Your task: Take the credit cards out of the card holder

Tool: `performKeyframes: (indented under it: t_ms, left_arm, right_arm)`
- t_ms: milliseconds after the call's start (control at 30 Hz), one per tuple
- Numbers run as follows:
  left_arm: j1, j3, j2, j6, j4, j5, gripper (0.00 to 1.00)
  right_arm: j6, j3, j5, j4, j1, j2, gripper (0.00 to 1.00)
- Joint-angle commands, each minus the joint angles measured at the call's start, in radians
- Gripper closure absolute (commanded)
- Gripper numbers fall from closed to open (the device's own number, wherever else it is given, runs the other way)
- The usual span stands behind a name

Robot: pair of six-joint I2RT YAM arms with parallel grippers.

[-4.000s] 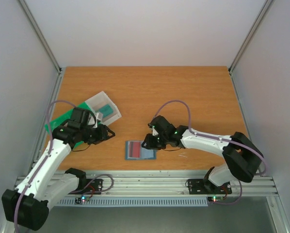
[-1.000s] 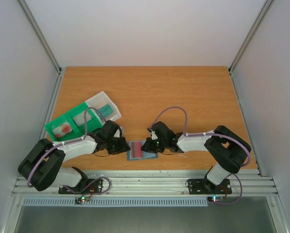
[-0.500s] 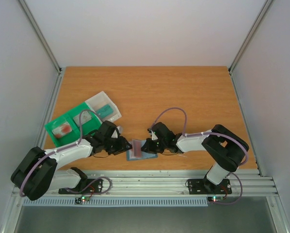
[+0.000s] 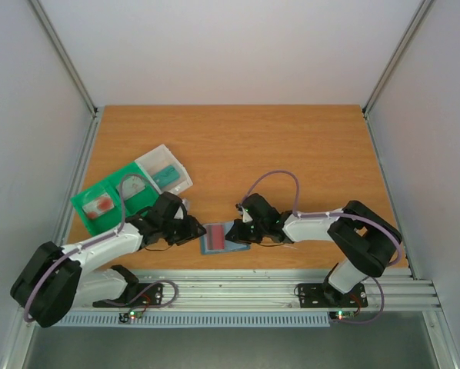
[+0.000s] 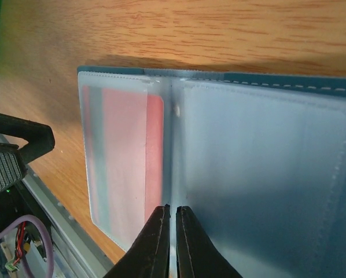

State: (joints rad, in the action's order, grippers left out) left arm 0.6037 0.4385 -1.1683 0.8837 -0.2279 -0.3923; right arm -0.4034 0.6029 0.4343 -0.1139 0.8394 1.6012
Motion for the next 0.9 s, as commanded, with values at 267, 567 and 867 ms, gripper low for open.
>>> performKeyframes:
  t_ms: [267,567,867]
  left_arm:
    - [0.005,-0.039,0.012,0.05,0.13,-0.046,0.58]
    - [0.005,-0.047,-0.006,0.051,0.155,-0.064,0.55]
    - [0.005,-0.049,-0.013,0.049,0.172,-0.075,0.55]
  right_arm:
    - [-0.014,0.067,0.008,0.029,0.03,-0.001,0.89]
    - [-0.01,0.077,-0.011,0.026,0.032,0.067,0.9]
    - [-0.023,0.029,-0.034,-0.007,0.033,0.087,0.95]
